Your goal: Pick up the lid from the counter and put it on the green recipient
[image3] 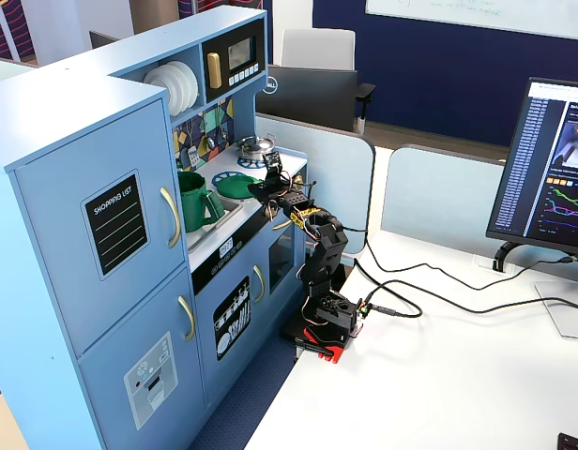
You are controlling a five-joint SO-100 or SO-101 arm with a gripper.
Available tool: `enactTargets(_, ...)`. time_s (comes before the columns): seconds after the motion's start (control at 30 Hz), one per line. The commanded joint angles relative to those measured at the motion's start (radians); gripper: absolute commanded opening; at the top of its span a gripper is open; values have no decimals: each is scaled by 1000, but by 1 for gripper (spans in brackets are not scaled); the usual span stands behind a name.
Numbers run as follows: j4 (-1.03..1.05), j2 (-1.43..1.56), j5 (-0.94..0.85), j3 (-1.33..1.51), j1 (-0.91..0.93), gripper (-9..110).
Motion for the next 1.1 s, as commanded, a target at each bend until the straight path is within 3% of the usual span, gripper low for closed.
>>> enactTargets(0.0,-28,61,17,-81,-25,0)
enactTargets(0.63,385,-5,52,-827,-230,0)
enactTargets(1.07,448,34,-12,-802,-456,0)
